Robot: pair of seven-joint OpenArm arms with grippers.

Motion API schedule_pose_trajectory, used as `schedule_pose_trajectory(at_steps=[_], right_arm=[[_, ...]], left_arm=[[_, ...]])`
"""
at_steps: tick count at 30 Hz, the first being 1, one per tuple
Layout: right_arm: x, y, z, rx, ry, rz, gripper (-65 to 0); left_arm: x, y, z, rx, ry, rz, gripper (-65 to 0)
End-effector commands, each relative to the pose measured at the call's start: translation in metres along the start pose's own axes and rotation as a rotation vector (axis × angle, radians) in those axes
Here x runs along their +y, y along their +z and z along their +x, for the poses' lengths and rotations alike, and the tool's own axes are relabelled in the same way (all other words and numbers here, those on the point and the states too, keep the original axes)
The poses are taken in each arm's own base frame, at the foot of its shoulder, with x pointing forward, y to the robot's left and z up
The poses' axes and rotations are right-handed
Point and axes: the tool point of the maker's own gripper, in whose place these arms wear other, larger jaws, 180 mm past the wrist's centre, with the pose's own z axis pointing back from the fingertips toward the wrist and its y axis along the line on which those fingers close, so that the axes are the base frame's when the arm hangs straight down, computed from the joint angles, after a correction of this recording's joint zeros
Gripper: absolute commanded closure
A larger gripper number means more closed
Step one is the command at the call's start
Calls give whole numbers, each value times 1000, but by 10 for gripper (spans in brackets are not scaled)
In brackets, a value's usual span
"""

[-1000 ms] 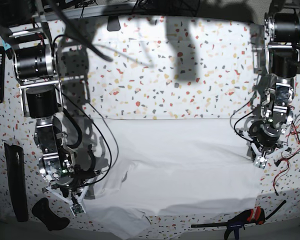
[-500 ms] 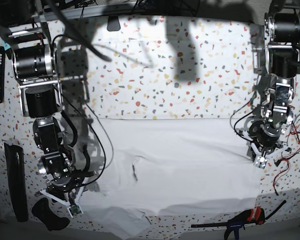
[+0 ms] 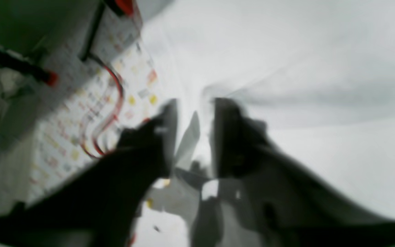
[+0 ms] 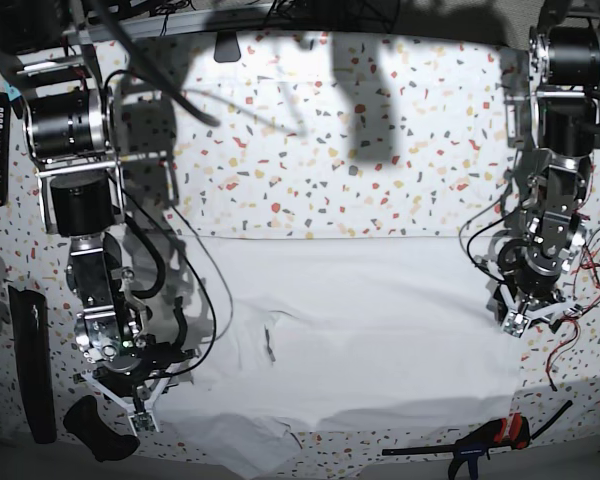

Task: Fold the T-shirt properly
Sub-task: 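Pull the lifted edge toward the hem with both grippers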

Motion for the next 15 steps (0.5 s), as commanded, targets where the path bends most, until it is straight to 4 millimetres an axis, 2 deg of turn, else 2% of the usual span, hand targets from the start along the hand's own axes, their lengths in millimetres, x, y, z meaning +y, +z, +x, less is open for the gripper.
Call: schedule_pose_trajectory(at_steps=[1, 4, 7, 9, 11, 13, 15], right_arm=[[-16, 3, 29, -59, -13, -30, -257], [-16, 3, 23, -31, -12, -31, -257], [-16, 3, 22, -23, -13, -30, -257], [-16, 3, 22, -20, -13, -30, -257], [-16, 3, 21, -16, -13, -31, -257], [-16, 3, 20, -15, -13, -31, -257], [-16, 2, 21, -16, -13, -30, -257]], left_arm=[[32, -4, 23, -59, -13, 87, -268], [51, -5, 33, -74, -18, 161, -284], [59, -8, 42, -88, -12, 175, -284], [63, -10, 40, -65, 99, 178, -284], [55, -12, 28, 24, 237, 128, -283], [39, -9, 19, 104, 261, 47, -283], [27, -2, 21, 112, 265, -4, -277]])
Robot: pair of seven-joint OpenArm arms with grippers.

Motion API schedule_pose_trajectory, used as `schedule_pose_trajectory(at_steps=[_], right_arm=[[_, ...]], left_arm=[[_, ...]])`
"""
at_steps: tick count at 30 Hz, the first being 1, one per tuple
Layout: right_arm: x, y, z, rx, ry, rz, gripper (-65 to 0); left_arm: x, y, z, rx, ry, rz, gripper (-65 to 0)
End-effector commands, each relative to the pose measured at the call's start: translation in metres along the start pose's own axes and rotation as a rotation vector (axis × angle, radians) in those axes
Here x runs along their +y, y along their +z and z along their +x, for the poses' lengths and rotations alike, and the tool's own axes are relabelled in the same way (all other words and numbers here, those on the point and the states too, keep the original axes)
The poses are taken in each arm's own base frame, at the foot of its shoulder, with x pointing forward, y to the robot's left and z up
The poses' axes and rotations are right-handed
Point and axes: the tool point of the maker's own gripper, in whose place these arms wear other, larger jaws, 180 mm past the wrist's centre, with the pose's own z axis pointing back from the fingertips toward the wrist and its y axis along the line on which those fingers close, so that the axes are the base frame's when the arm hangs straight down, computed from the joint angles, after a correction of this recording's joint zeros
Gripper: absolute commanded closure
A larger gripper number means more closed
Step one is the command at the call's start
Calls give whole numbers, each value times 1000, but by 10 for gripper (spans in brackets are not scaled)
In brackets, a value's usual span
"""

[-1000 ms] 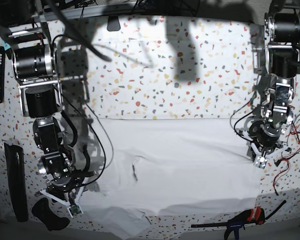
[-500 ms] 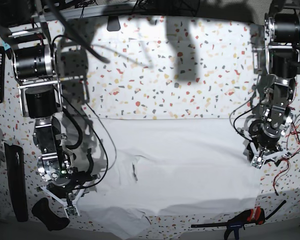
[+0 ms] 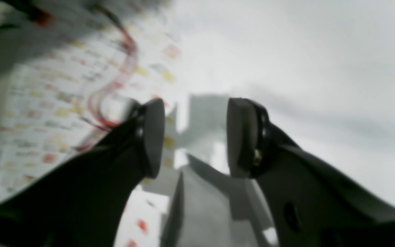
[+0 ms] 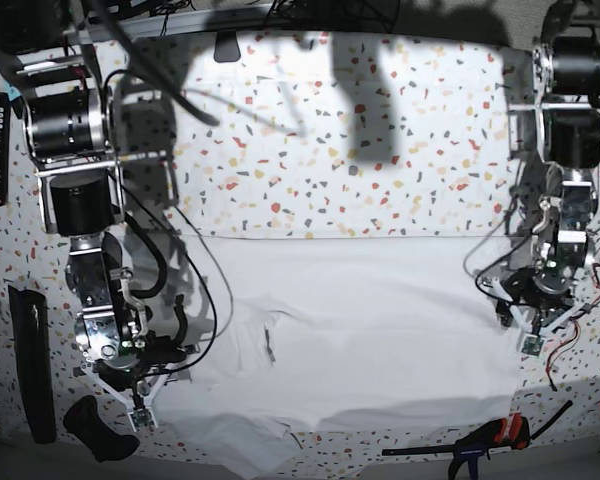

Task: Fold the T-shirt properly
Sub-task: 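Pull the lifted edge toward the hem with both grippers, then release the fabric and raise both grippers off the shirt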

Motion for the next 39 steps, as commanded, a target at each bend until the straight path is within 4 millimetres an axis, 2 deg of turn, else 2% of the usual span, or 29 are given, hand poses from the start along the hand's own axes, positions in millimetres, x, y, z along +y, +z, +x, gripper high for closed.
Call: schedule_pose_trajectory(at_steps=[1, 5, 8, 13, 15, 19, 24, 27, 31, 39], right_arm=[[-15, 4, 31, -76, -10, -31, -257], [-16, 4, 30, -70, -10, -31, -257], [-15, 4, 30, -68, -11, -30, -257], [-15, 4, 30, -68, -11, -30, -257], [-15, 4, 30, -68, -11, -30, -257], [-15, 4, 30, -68, -11, -30, -257], [-15, 4, 30, -68, -11, -30, -257], [-15, 4, 30, -69, -11, -30, -257], [-16, 4, 31, -72, -10, -31, -257], [-15, 4, 30, -68, -11, -30, -257]], left_arm=[[10, 6, 33, -100, 5, 15, -277], [-11, 40, 52, -221, 13, -31, -277], [-24, 63, 53, -266, -10, -47, -272], [-47, 67, 25, -207, 73, -141, -253], [-58, 69, 25, -216, 83, -199, -253], [-59, 68, 34, -234, 98, -208, -253], [-53, 53, 34, -203, 157, -213, -185], [-51, 36, 21, -134, 241, -238, -185], [-61, 21, 14, -115, 272, -331, -185], [-20, -19, 31, -152, 308, -229, -185]])
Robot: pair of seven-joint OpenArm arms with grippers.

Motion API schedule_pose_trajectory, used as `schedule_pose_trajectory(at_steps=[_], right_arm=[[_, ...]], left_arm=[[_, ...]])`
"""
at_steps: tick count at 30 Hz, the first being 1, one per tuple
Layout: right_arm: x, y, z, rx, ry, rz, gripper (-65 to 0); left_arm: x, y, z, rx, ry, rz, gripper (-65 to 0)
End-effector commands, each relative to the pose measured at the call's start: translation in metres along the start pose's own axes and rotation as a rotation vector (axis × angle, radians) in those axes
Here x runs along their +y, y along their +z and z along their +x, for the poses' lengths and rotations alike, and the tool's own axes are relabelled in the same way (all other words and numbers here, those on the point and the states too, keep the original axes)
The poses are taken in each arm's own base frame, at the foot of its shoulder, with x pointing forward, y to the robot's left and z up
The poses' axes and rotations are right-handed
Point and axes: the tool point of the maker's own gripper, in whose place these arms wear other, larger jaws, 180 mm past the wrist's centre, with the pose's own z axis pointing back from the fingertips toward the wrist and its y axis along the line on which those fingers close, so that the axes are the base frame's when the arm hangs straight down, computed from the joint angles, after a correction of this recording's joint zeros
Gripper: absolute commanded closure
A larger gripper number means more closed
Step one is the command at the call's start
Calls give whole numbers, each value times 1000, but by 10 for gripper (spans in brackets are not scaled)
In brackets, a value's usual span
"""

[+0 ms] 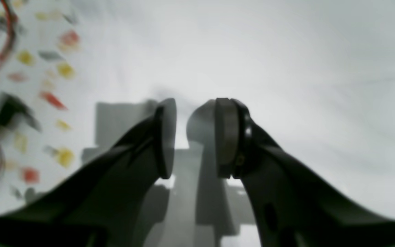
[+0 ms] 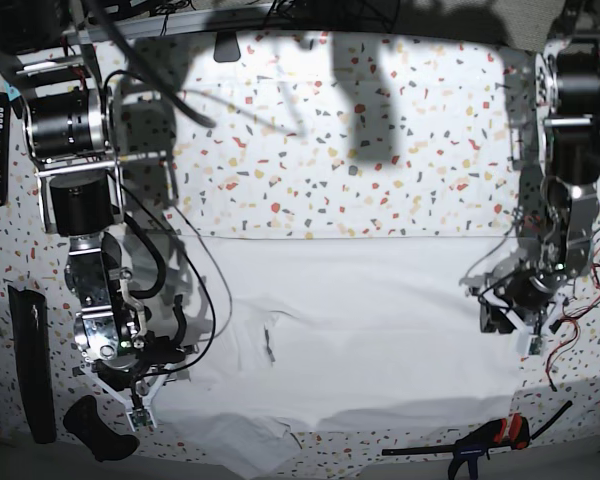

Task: Fold the T-shirt properly
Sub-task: 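Release the fabric and raise both grippers off the shirt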

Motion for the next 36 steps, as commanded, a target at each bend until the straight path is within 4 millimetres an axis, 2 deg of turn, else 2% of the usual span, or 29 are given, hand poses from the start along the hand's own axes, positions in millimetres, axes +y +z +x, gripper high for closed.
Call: schedule_pose_trajectory(at_steps=[1, 5, 8, 10, 11, 15, 23, 26, 27, 29, 36], right_arm=[[-14, 4, 30, -68, -11, -28, -257], [-14, 4, 30, -68, -11, -28, -257], [-14, 4, 30, -68, -11, -28, -257], [-14, 4, 30, -68, -11, -28, -257], [-14, 4, 30, -69, -11, -28, -257], [-14, 4, 30, -71, -11, -28, -257], [-14, 4, 29, -63, -11, -28, -257], [-14, 4, 29, -64, -11, -28, -257], [-14, 4, 29, -64, -12, -28, -257], [-14, 4, 29, -64, -12, -28, -257], [-14, 4, 29, -65, -12, -28, -257]], left_arm=[[7, -3, 32, -75, 1, 6, -185], [22, -9, 50, -109, -9, 52, -185], [48, -7, 54, -88, -88, 158, -185], [57, -2, 54, -76, -71, 158, -185], [54, 0, 55, -74, -41, 111, -185], [19, 20, 62, -142, 19, -159, -184], [-17, 47, 29, -136, -65, -229, -184], [-17, 48, 3, -64, -161, -214, -184], [-11, 46, -3, -41, -180, -181, -184], [3, 44, -5, -36, -169, -112, -184], [6, 38, -12, -20, -136, -95, -184]])
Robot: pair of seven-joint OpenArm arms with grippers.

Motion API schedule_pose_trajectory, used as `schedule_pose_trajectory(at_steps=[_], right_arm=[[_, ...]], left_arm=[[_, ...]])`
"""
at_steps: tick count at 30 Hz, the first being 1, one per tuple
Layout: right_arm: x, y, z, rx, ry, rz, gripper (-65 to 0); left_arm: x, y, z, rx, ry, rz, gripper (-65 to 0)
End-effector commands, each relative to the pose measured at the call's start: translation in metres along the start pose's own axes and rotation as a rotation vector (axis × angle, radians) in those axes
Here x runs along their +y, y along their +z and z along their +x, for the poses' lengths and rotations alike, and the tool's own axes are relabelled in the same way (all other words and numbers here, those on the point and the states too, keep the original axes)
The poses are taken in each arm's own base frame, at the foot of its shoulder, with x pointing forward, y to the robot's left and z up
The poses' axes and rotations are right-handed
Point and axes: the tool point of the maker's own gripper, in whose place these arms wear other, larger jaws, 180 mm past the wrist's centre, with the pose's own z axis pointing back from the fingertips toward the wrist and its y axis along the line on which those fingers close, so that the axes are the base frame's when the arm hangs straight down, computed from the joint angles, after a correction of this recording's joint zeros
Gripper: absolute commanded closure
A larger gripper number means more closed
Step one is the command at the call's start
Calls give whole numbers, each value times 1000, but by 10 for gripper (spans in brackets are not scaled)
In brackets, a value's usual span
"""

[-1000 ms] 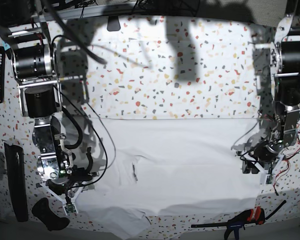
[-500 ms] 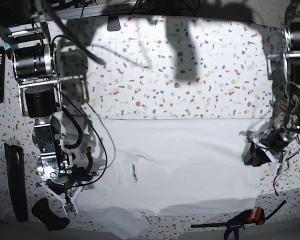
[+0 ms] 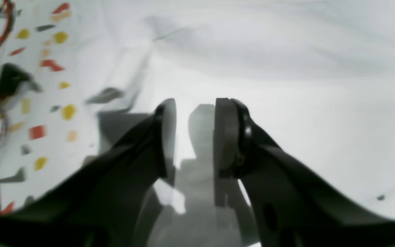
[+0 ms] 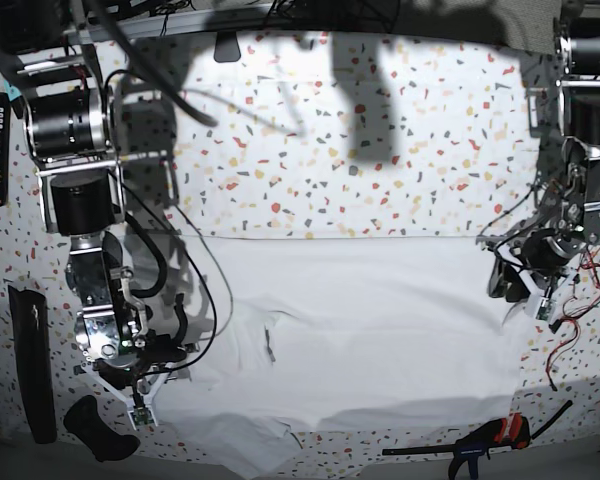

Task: Fold the T-shirt properly
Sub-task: 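Release the fabric and raise both grippers off the shirt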

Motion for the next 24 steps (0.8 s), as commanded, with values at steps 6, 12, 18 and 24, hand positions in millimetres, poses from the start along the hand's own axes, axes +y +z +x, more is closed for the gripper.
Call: schedule_pose_trajectory(at_steps=[6, 12, 18, 24], right_arm=[[-15, 4, 32, -79, -11, -29, -257], [-15, 4, 32, -79, -11, -29, -257], [-15, 4, 32, -79, -11, -29, -257], [-15, 4, 32, -76, -11, -29, -257]], left_arm=[[19, -3, 19, -41, 24, 28, -184], [29, -9, 37, -78, 86, 38, -184], [39, -14, 43, -89, 121, 54, -184], [51, -19, 43, -96, 178, 77, -184]])
